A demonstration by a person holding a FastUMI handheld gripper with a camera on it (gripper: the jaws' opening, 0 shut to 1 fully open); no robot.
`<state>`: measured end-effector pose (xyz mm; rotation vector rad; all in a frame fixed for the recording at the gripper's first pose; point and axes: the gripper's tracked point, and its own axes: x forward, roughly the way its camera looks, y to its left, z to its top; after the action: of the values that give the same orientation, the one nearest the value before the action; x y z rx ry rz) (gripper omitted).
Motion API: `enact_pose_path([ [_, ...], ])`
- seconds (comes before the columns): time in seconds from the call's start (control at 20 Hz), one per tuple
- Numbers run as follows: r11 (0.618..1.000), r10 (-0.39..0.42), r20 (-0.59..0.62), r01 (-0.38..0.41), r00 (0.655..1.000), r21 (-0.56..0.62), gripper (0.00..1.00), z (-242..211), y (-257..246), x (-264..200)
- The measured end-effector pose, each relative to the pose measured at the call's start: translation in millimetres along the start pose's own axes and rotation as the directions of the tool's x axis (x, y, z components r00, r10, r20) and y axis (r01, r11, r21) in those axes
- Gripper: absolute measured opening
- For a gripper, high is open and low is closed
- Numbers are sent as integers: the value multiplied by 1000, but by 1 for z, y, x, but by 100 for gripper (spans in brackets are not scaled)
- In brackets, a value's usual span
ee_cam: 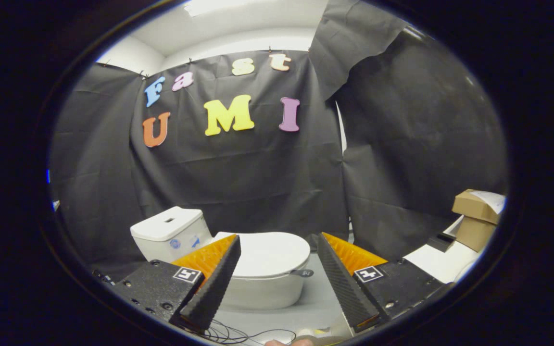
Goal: Open the toilet lid.
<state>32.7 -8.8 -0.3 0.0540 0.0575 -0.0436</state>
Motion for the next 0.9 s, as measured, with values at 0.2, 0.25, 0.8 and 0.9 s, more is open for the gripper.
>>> enact_pose_path([
  [0.2, 1000, -7, -89, 10, 996, 30, 100, -8, -12, 23],
  [0.25, 999, -9, -117, 14, 993, 40, 100, -12, -16, 30],
  [0.8, 987, 60, -427, 10, 902, 160, 100, -61, -47, 99],
  [0.9, 981, 80, -484, 19, 871, 195, 100, -73, -54, 111],
])
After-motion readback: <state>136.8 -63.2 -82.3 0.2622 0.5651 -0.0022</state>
